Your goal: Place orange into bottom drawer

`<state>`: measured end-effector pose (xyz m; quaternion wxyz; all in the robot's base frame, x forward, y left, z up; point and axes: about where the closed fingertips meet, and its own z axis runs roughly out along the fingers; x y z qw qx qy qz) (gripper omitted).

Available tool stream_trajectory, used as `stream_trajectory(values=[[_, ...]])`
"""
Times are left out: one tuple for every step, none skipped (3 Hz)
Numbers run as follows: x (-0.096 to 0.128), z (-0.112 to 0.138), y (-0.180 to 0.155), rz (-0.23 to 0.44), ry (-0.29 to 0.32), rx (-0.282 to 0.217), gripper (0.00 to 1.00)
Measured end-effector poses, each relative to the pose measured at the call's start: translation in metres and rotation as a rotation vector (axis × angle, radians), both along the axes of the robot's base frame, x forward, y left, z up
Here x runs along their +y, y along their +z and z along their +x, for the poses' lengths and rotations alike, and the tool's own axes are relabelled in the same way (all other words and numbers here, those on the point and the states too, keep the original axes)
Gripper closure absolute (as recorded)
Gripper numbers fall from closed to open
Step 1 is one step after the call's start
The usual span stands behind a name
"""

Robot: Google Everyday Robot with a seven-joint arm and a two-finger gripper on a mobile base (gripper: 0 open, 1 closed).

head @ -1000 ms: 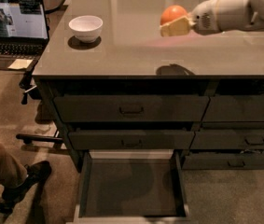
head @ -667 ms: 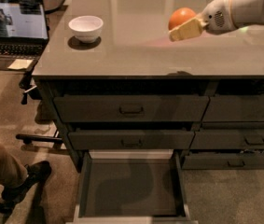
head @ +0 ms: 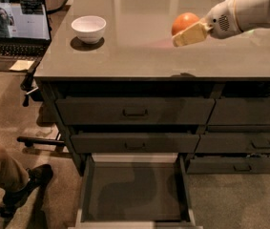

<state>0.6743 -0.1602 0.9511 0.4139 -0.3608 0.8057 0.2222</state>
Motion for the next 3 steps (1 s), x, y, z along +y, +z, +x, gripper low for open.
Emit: stream_trajectory(values=[[0.013, -0.002, -0.006, 0.002, 0.038, 0.014, 1.00], [0.026, -0.029, -0.009, 0.011, 0.081, 0.027, 1.00], [0.029, -0.073, -0.022, 0.007, 0.080, 0.065, 1.00]])
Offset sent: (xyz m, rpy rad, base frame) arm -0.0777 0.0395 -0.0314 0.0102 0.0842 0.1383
